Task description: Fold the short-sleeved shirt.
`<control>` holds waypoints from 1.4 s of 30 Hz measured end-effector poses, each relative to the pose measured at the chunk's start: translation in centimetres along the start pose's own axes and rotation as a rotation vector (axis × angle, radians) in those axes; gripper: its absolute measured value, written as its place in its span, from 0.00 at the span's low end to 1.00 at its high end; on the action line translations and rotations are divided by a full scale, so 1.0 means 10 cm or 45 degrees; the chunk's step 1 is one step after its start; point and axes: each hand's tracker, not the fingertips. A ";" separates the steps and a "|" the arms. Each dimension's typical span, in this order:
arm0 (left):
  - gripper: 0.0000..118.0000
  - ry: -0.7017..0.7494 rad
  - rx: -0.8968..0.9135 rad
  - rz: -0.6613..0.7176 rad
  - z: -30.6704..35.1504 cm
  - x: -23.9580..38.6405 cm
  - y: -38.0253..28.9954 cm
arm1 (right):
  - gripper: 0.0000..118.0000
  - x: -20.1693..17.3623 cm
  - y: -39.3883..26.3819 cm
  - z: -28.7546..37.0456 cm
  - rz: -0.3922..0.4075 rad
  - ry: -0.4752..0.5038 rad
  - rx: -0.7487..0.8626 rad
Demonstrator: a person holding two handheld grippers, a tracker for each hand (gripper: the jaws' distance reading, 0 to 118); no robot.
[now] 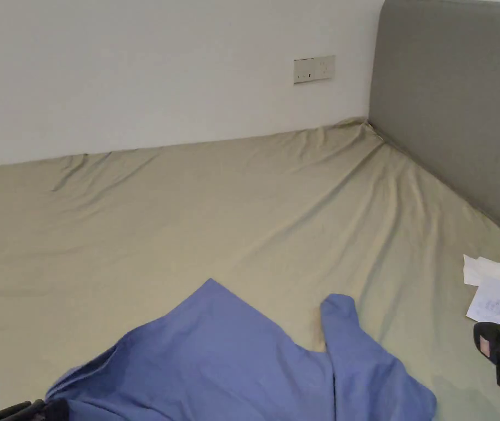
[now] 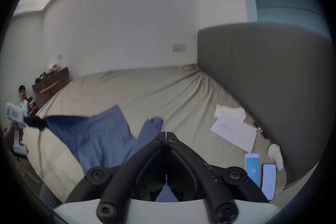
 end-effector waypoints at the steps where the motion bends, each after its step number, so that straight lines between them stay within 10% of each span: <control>1: 0.03 -0.019 0.033 0.004 0.10 0.05 0.03 | 0.07 0.03 -0.07 -0.18 0.004 0.011 -0.042; 2: 0.03 -0.034 0.078 0.012 0.18 0.14 0.08 | 0.13 0.05 -0.13 -0.32 0.012 0.017 -0.069; 4: 0.03 -0.085 0.145 0.061 0.34 0.22 0.14 | 0.84 0.09 -0.31 -0.78 0.038 0.053 -0.226; 5: 0.03 -0.109 0.166 0.083 0.40 0.24 0.16 | 1.00 0.12 -0.41 -0.96 -0.005 0.158 -0.257; 11: 0.03 -0.144 0.268 0.073 0.63 0.46 0.29 | 0.85 0.02 -0.89 -1.77 -0.022 0.175 -0.618; 14: 0.03 -0.150 0.265 0.068 0.63 0.48 0.32 | 0.54 0.03 -0.95 -1.88 -0.064 0.195 -0.621; 16: 0.03 -0.103 0.250 0.045 0.58 0.48 0.30 | 0.07 -0.05 -0.85 -1.72 -0.077 0.276 -0.550; 33: 0.03 0.351 0.856 0.238 1.88 0.07 0.27 | 0.06 0.02 0.48 0.98 -0.331 0.030 0.721; 42: 0.03 0.402 0.870 0.189 1.95 0.02 0.75 | 0.06 0.05 1.13 0.92 -0.340 0.071 0.723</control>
